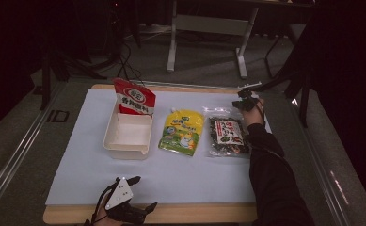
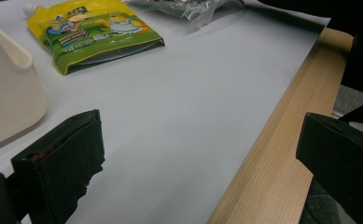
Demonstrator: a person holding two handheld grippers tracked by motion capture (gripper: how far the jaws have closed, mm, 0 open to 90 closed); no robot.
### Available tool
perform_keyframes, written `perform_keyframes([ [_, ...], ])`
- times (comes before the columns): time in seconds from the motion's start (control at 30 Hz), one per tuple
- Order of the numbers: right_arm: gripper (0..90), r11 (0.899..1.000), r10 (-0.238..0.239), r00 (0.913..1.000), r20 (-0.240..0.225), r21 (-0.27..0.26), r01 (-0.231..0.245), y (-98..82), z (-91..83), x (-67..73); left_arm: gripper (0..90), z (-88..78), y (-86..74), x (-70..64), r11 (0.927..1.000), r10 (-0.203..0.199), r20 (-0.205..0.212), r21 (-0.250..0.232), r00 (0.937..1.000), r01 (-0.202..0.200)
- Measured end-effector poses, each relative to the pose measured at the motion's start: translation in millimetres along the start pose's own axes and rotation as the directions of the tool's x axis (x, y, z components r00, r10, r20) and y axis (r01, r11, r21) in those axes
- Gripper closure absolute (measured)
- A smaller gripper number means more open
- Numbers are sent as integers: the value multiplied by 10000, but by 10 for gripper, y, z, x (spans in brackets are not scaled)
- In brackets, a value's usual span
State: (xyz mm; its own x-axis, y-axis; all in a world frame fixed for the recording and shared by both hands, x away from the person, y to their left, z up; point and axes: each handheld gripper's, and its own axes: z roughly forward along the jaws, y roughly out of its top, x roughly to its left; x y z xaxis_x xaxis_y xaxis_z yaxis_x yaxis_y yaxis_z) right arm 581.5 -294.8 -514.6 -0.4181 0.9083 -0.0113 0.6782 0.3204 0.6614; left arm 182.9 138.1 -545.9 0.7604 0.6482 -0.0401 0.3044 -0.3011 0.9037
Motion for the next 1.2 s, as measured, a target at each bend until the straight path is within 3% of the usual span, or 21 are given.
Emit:
perform_keyframes([
  [0.1,896,9994,258,9992,-302,239,-251,-26,22,14,20,-16,5,0,10000,-1,-23,-71,10000,1],
  [0.37,898,9960,289,9981,-537,864,-242,-119,23,66,20,-7,24,-12,9999,96,31,-78,9999,-96],
  [0.83,898,9981,310,9920,-1221,561,-242,-533,-238,224,20,35,77,-34,9993,366,290,-106,9989,-363],
  [1.0,898,9987,112,9866,-1627,505,-30,-683,-373,340,20,70,97,-36,9990,449,451,-88,9980,-445],
  [1.1,895,9981,-328,9868,-1584,473,407,-776,-442,441,20,87,109,-46,9987,506,544,-116,9972,-501],
  [1.2,888,9985,-366,9877,-1520,335,421,-873,-522,498,20,97,119,-51,9983,584,624,-116,9963,-578],
])
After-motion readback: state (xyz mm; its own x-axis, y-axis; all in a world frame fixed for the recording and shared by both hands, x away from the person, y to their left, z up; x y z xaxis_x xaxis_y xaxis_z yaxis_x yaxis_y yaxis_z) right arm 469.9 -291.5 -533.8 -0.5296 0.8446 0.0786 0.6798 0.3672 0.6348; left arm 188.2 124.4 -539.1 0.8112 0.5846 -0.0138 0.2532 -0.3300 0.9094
